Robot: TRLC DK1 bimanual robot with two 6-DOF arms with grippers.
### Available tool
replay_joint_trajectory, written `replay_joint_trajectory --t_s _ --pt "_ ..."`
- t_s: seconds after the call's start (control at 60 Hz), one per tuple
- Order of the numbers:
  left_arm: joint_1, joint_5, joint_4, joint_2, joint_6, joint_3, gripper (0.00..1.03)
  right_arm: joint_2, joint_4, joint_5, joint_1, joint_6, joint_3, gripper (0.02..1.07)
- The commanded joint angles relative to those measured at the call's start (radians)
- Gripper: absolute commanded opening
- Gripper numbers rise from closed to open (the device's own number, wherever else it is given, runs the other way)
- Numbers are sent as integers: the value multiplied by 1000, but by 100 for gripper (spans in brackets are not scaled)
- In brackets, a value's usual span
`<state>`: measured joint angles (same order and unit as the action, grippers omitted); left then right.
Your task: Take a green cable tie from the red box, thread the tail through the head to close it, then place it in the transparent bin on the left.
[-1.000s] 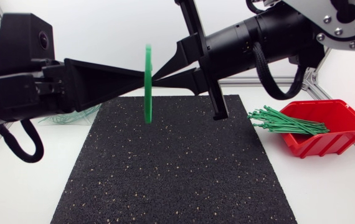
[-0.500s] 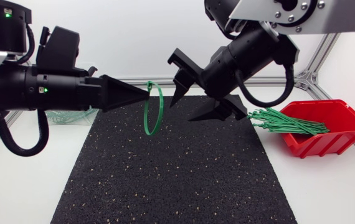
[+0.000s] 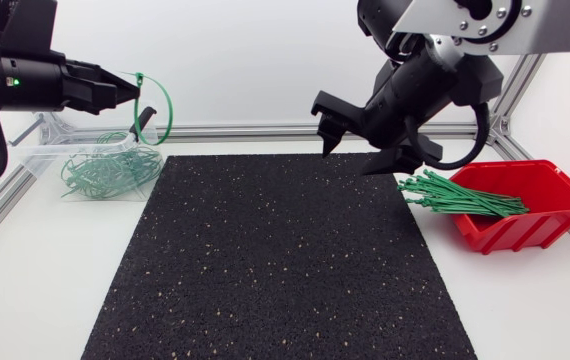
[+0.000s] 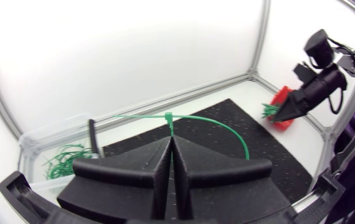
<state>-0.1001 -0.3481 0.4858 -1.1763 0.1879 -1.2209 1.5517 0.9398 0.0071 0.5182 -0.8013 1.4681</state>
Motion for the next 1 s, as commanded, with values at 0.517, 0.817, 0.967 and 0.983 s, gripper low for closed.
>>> replay_joint_trajectory --t_s 0.517,0.817,0.967,0.983 --pt "293 343 -296 -402 157 -210 3 -185 -210 343 -32 243 -170 102" --pt "287 483 -411 -560 205 -255 28 -321 -240 419 -30 309 -270 102" --pt "270 511 -398 -565 205 -247 100 -381 -240 421 -32 327 -296 102" --pt "267 512 -397 -560 205 -244 100 -389 -242 421 -32 332 -298 102"
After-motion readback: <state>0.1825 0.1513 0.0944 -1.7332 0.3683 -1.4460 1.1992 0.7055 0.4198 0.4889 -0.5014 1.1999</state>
